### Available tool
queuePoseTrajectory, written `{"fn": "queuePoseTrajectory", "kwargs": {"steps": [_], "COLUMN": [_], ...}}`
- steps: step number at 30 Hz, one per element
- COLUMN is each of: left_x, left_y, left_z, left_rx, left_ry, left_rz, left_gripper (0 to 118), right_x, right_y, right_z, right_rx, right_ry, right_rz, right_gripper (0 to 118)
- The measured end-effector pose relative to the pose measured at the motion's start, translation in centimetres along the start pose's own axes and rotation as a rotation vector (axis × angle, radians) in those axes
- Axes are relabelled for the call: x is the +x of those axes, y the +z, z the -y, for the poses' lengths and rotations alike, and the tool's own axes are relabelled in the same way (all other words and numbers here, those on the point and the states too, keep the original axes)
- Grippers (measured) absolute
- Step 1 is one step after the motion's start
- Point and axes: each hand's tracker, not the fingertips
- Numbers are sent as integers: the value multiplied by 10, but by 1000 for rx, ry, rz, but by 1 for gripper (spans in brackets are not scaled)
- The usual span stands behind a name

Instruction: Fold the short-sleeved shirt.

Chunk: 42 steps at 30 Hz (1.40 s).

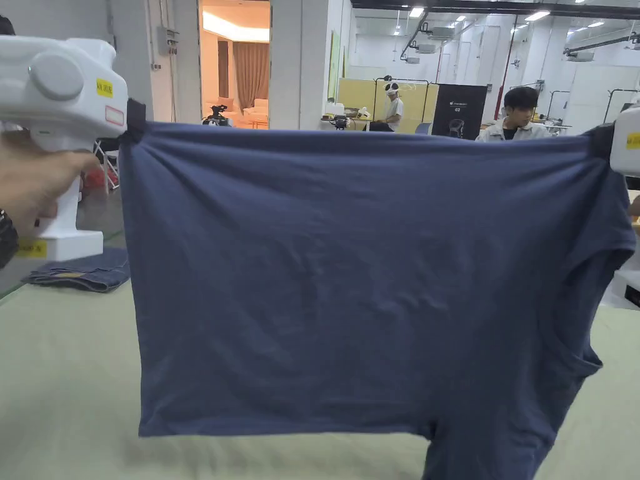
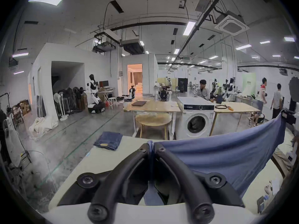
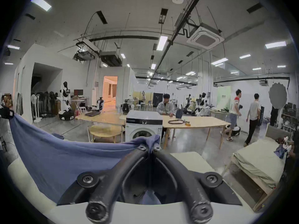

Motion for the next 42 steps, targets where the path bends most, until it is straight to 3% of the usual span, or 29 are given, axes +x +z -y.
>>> {"fn": "queuePoseTrajectory", "kwargs": {"steps": [9,12,23,32,42], "left_x": [27,32,26,13,0], "left_y": [-19,-24,-29,53,150], "left_z": [-30,-21,107,204,326], "left_rx": [47,41,-51,-55,-175], "left_ry": [-20,-36,-30,11,51], "left_rz": [-23,-37,5,58,64], "left_gripper": [0,0,0,0,0], "right_x": [-1,-5,-2,13,16], "right_y": [-37,-35,-10,79,192], "right_z": [-29,-18,98,182,282], "right_rx": [61,71,-38,-119,-294], "right_ry": [-5,30,103,96,148], "right_rz": [30,37,-7,-13,-53], "right_gripper": [0,0,0,0,0]}}
